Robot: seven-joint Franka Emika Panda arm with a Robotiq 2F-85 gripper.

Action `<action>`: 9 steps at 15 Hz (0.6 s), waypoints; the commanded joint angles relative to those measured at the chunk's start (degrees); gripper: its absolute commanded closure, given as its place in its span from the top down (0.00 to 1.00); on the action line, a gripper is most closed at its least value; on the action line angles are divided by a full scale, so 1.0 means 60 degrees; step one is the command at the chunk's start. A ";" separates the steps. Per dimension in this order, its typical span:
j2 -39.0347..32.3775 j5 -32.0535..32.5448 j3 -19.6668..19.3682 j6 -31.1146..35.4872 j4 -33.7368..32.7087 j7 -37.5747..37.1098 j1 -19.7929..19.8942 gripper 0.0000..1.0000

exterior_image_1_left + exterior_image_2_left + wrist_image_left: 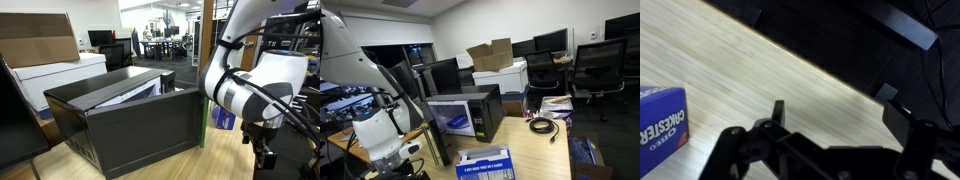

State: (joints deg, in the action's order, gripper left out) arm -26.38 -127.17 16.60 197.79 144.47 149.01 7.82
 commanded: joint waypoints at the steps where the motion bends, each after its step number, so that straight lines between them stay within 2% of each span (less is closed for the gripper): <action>1: 0.0672 0.0227 0.0585 0.0048 0.0321 0.0000 0.0743 1.00; 6: 0.1072 0.0209 0.1172 0.0047 0.0208 0.0000 0.1620 1.00; 9: 0.1598 -0.0082 0.1013 0.0047 -0.0001 0.0000 0.1752 1.00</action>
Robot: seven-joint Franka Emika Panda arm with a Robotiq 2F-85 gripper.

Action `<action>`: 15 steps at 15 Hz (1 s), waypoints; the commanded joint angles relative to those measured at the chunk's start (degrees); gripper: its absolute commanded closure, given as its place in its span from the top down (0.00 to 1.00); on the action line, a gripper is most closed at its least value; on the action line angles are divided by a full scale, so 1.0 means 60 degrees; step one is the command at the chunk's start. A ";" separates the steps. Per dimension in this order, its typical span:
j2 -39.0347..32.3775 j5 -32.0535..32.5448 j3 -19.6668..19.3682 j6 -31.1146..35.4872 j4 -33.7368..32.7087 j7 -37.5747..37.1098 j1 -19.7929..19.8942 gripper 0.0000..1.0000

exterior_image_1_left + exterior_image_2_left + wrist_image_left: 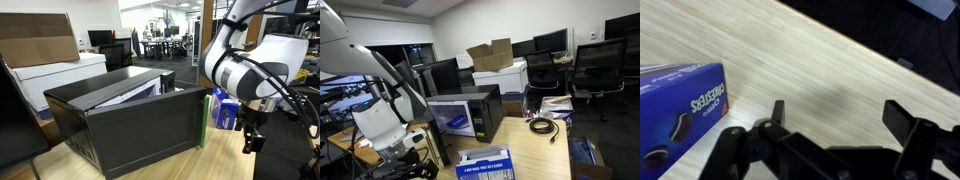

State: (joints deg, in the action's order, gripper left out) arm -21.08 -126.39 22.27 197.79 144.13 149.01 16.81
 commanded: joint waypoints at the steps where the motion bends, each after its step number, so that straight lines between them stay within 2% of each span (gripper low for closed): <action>1: 0.0839 -0.0271 0.0026 0.0046 -0.0019 0.0000 0.0306 1.00; 5: 0.1458 -0.0638 -0.0335 0.0044 -0.0613 -0.0018 0.0524 1.00; 11: 0.2155 -0.1263 -0.1326 0.0046 -0.1497 0.0069 0.0275 1.00; 15: 0.2397 -0.1918 -0.1128 0.0070 -0.2281 0.0016 0.0482 1.00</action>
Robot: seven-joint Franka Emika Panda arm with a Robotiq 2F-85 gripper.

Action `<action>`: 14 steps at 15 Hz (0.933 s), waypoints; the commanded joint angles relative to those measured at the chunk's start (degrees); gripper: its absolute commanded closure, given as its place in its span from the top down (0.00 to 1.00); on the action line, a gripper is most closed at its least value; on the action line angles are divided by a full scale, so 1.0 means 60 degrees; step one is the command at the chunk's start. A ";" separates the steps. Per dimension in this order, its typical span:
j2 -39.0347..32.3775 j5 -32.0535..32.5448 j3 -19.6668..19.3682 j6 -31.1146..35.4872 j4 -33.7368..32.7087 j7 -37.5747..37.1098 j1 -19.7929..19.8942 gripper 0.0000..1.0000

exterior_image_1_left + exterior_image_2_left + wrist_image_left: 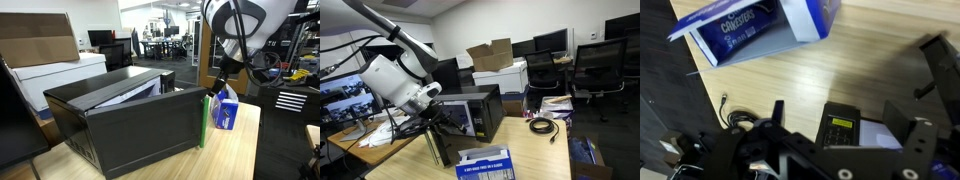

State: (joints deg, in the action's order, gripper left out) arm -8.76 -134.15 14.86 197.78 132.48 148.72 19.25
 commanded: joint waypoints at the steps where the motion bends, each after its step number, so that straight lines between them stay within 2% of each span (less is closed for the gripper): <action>1: 0.0353 -0.0872 0.0282 0.0074 -0.0567 0.0112 0.0173 1.00; 4: 0.0264 -0.1333 0.0547 0.0031 -0.1137 0.0128 0.0200 1.00; 10: -0.0450 -0.1278 0.1089 -0.0193 -0.1887 0.0228 0.0195 1.00; 12: -0.0997 -0.1237 0.1718 -0.0107 -0.2024 0.0226 0.0413 1.00; 14: -0.1579 -0.1184 0.2844 0.0016 -0.2072 0.0261 0.1014 1.00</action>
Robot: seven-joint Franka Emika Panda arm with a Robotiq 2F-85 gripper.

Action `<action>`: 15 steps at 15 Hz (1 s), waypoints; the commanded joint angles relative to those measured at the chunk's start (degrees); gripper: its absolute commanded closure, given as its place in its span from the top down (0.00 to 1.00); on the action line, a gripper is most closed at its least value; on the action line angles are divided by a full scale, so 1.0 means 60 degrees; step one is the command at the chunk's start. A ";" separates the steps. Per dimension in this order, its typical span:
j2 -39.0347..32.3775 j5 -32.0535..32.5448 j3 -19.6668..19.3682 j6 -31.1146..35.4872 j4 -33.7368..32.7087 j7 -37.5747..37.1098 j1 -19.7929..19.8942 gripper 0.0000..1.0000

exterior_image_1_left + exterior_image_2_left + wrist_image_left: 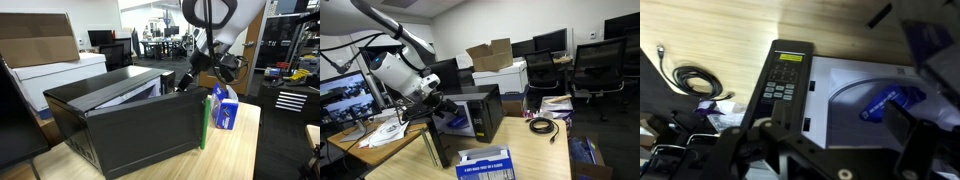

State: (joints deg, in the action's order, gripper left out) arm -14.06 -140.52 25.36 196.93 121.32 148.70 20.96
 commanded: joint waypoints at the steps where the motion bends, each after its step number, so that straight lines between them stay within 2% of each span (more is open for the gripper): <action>1: -0.1174 0.0060 0.2253 0.0324 -0.0240 0.0258 0.1498 1.00; 2: -0.1716 0.0257 0.3197 0.0541 -0.0310 0.0253 0.2106 1.00; 3: -0.1903 0.0435 0.3749 0.0418 0.0048 0.0242 0.2608 1.00; 11: -0.2045 0.0829 0.3865 0.0164 0.0680 0.0120 0.3298 1.00; 15: -0.2809 0.2713 0.5261 0.0159 0.1514 0.0115 0.4207 1.00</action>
State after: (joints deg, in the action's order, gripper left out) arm -28.19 -130.58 51.23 197.89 127.05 148.77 41.92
